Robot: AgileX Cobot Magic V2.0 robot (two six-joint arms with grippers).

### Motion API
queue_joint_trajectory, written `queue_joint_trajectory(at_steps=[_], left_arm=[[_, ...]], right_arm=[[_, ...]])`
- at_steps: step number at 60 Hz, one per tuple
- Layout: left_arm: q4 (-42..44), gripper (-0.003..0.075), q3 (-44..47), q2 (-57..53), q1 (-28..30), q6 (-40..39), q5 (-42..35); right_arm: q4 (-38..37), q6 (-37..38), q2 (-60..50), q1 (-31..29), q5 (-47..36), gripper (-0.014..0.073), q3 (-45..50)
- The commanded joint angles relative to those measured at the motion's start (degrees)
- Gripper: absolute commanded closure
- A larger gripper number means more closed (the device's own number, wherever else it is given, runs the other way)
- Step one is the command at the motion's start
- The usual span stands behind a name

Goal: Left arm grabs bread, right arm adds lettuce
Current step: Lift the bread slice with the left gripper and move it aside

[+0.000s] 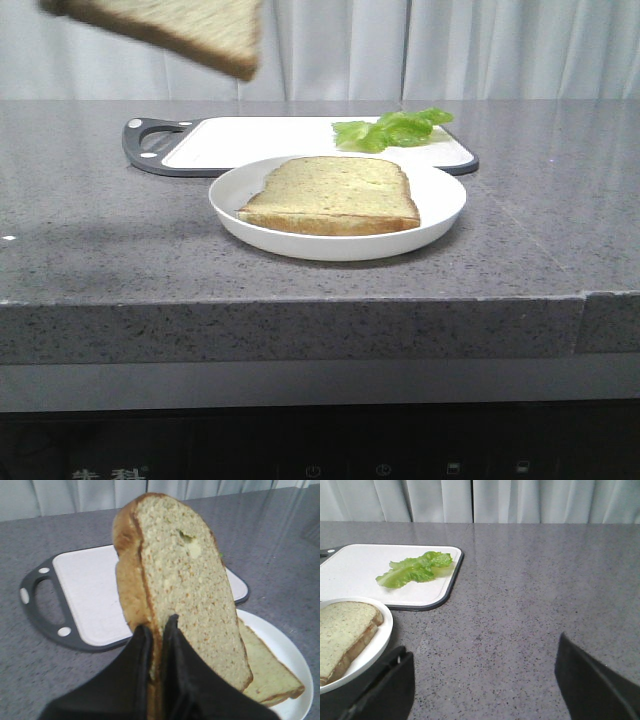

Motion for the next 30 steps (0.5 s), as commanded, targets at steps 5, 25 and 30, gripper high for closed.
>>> queue_joint_trajectory(at_steps=[5, 25, 30], left_arm=[[2.32, 0.0741, 4.21, -8.14, 4.98, -0.15, -5.99], [5.17, 0.0741, 9.86, -20.76, 14.24, -0.15, -3.02], [5.43, 0.0741, 10.45, -23.04, 15.67, -0.15, -3.02]], right_arm=[[-0.4, -0.24, 5.42, 0.09, -4.69, 0.0003, -3.01], [-0.4, -4.57, 26.38, 1.31, -5.33, 0.0003, -14.22], [-0.4, -5.64, 32.99, 2.7, -6.51, 0.0003, -18.35]])
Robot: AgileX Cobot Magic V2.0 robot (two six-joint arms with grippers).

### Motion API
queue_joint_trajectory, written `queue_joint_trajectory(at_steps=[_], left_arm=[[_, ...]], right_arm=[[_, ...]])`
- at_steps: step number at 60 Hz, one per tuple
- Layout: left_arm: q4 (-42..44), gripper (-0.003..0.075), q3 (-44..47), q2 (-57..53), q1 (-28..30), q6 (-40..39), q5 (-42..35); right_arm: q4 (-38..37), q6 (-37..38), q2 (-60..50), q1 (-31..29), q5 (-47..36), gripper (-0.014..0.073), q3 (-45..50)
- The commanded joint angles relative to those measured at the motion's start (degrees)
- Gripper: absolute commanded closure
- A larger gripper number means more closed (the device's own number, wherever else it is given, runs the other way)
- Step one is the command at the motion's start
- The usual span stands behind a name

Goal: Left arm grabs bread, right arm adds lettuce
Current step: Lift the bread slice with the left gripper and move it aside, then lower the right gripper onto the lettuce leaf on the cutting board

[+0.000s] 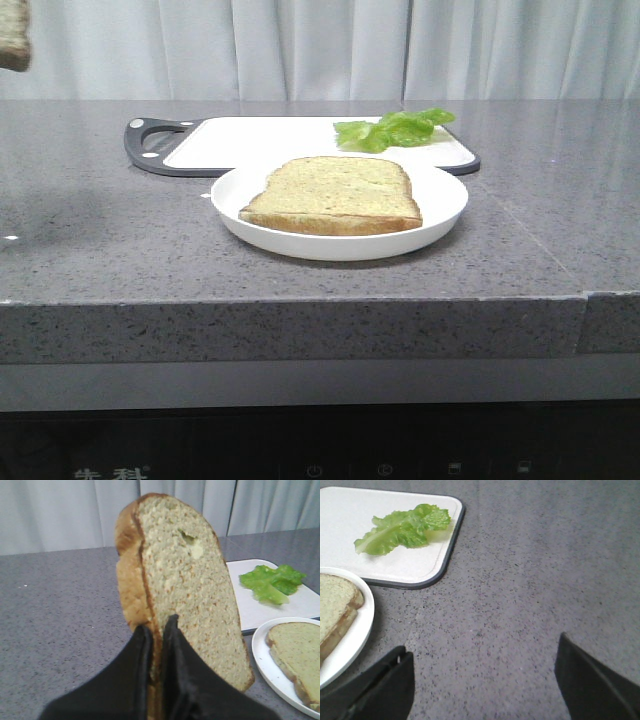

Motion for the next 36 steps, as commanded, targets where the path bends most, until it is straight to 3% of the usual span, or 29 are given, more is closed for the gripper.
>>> queue_joint_trajectory(at_steps=[1, 19, 36], left_arm=[[0.4, 0.0741, -0.86, -2.35, 1.31, -0.15, -4.34], [0.4, 0.0741, -0.49, -3.53, 2.42, -0.15, -1.29], [0.4, 0.0741, -0.49, -3.53, 2.42, -0.15, -1.52]], right_arm=[[-0.4, -1.91, 6.13, 1.36, -5.78, 0.0003, -5.7], [-0.46, -8.38, 28.99, 6.8, -6.42, 0.0005, -23.85], [-0.46, -10.6, 47.49, 7.88, 0.64, 0.0006, -43.28]])
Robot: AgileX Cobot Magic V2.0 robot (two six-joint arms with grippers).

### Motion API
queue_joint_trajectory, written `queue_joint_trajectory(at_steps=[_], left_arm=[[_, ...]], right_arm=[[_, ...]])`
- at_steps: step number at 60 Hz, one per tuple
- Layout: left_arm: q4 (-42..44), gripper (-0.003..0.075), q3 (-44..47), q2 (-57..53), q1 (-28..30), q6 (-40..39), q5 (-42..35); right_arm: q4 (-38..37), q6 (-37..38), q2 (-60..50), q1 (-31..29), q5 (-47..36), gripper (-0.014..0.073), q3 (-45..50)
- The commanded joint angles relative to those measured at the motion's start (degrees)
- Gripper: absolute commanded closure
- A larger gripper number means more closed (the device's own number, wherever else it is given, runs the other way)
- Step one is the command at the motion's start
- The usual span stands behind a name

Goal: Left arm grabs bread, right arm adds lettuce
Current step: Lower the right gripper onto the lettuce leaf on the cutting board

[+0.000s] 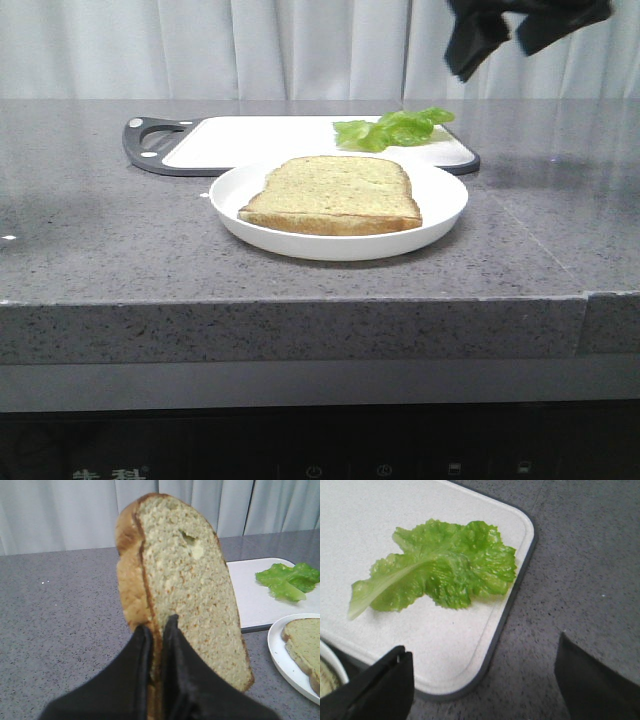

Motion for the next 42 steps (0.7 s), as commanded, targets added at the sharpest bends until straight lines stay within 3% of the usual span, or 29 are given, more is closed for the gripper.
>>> queue_joint_trajectory(at_steps=[1, 22, 42], left_arm=[[-0.19, 0.0741, -1.7, 0.17, 0.16, -0.15, -4.51], [-0.19, 0.0741, -1.7, 0.17, 0.16, -0.15, -4.51], [-0.19, 0.0741, -1.7, 0.17, 0.16, -0.15, -4.51]], right_arm=[[-0.46, -1.8, 2.44, 0.2, -0.82, 0.0006, -7.03], [-0.4, -5.04, 15.88, 2.44, 6.36, 0.0006, -23.72], [-2.52, -5.09, 19.15, 2.45, 7.3, 0.0016, -25.56]])
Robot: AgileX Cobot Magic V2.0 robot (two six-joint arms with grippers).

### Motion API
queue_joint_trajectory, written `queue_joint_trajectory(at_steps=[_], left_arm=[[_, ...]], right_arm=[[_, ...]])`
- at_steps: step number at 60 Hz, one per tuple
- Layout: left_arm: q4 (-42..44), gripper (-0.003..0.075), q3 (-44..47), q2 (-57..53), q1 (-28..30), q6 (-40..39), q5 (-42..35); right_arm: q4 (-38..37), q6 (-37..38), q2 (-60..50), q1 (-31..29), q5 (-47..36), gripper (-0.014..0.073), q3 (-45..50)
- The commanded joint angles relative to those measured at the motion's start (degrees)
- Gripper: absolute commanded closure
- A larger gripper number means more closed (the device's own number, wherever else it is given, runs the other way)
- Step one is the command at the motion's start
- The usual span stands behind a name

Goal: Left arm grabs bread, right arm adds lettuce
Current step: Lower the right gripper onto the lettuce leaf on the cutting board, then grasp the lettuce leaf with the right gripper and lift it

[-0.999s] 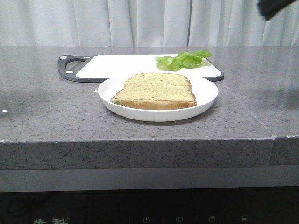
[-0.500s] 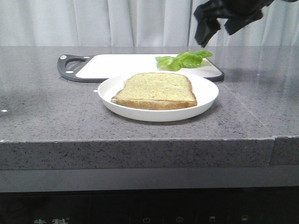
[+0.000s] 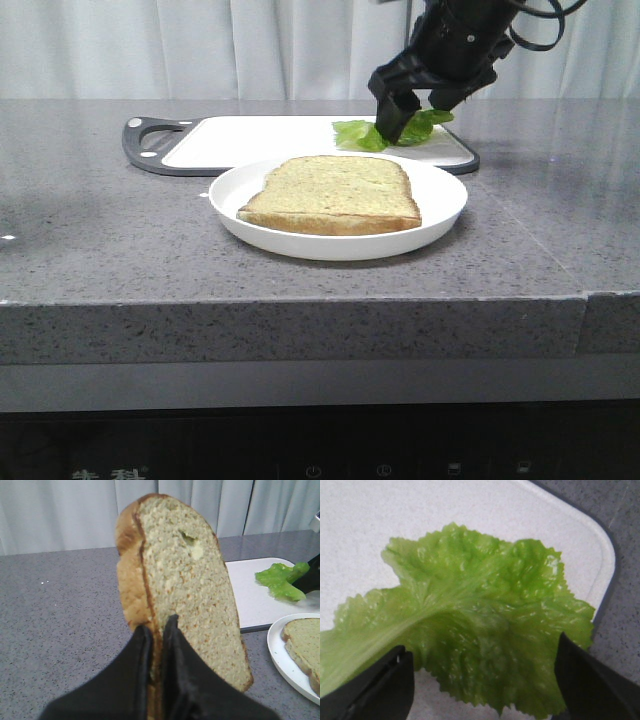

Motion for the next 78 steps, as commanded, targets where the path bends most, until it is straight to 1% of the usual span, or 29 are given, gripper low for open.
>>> queue_joint_trajectory(at_steps=[1, 4, 6, 8, 10, 11, 12, 13, 16, 21, 25, 37, 46, 50, 56, 62, 67, 71, 78], left_arm=[[-0.19, 0.0741, -1.7, 0.17, 0.16, -0.25, -4.51], [-0.19, 0.0741, -1.7, 0.17, 0.16, -0.25, -4.51], [-0.19, 0.0741, -1.7, 0.17, 0.16, -0.25, -4.51], [-0.19, 0.0741, -1.7, 0.17, 0.16, -0.25, -4.51], [-0.19, 0.0741, -1.7, 0.17, 0.16, -0.25, -4.51], [-0.19, 0.0741, -1.7, 0.17, 0.16, -0.25, -4.51], [-0.19, 0.0741, -1.7, 0.17, 0.16, -0.25, -4.51], [-0.19, 0.0741, -1.7, 0.17, 0.16, -0.25, -4.51], [-0.19, 0.0741, -1.7, 0.17, 0.16, -0.25, -4.51], [-0.19, 0.0741, -1.7, 0.17, 0.16, -0.25, -4.51], [-0.19, 0.0741, -1.7, 0.17, 0.16, -0.25, -4.51], [-0.19, 0.0741, -1.7, 0.17, 0.16, -0.25, -4.65], [-0.19, 0.0741, -1.7, 0.17, 0.16, -0.25, -5.67], [-0.19, 0.0741, -1.7, 0.17, 0.16, -0.25, -5.73], [-0.19, 0.0741, -1.7, 0.17, 0.16, -0.25, -5.73], [-0.19, 0.0741, -1.7, 0.17, 0.16, -0.25, -5.73], [-0.19, 0.0741, -1.7, 0.17, 0.16, -0.25, -5.73], [-0.19, 0.0741, -1.7, 0.17, 0.16, -0.25, -5.78], [-0.19, 0.0741, -1.7, 0.17, 0.16, -0.25, -5.87]], right_arm=[[-1.37, -0.74, -3.14, -0.13, -2.37, 0.0025, -2.13], [-1.63, -0.74, -3.14, -0.13, -2.31, 0.007, -2.13], [-1.91, -0.74, -3.14, -0.13, -2.31, 0.0128, -2.13], [-2.08, -0.74, -3.14, -0.13, -2.31, 0.0203, -2.13], [-2.14, -0.74, -3.14, -0.13, -2.17, 0.0307, -2.13], [-2.14, -0.74, -3.14, -0.13, -2.1, 0.0378, -2.13], [-2.14, -0.74, -3.14, -0.13, -2.06, 0.0413, -2.13], [-2.14, -0.74, -3.14, -0.13, -2.06, 0.0431, -2.13], [-2.14, -0.74, -3.14, -0.13, -1.93, 0.0559, -2.13], [-2.14, -0.74, -3.2, -0.13, -1.89, 0.0673, -2.13], [-2.14, -0.67, -3.31, -0.13, -1.58, 0.0651, -2.5], [-2.14, -0.67, -5.54, -0.13, -0.67, 0.0655, -3.11], [-0.95, -0.67, -9.35, 0.13, 0.39, 0.0655, -2.45], [-0.16, -0.67, -11.89, 0.24, -0.85, 0.0655, -0.84], [1.69, -0.73, -17.19, 0.91, -4.64, 0.0655, 5.63], [1.69, -2.46, -23.76, 3.54, -10.68, 0.0655, 15.33], [1.69, -3.68, -27.95, 6.01, -14.58, 0.0655, 21.43], [1.69, -3.68, -30.47, 7.77, -15.97, 0.0655, 26.16], [2.17, -3.68, -32.8, 10.01, -15.56, 0.0655, 31.0]])
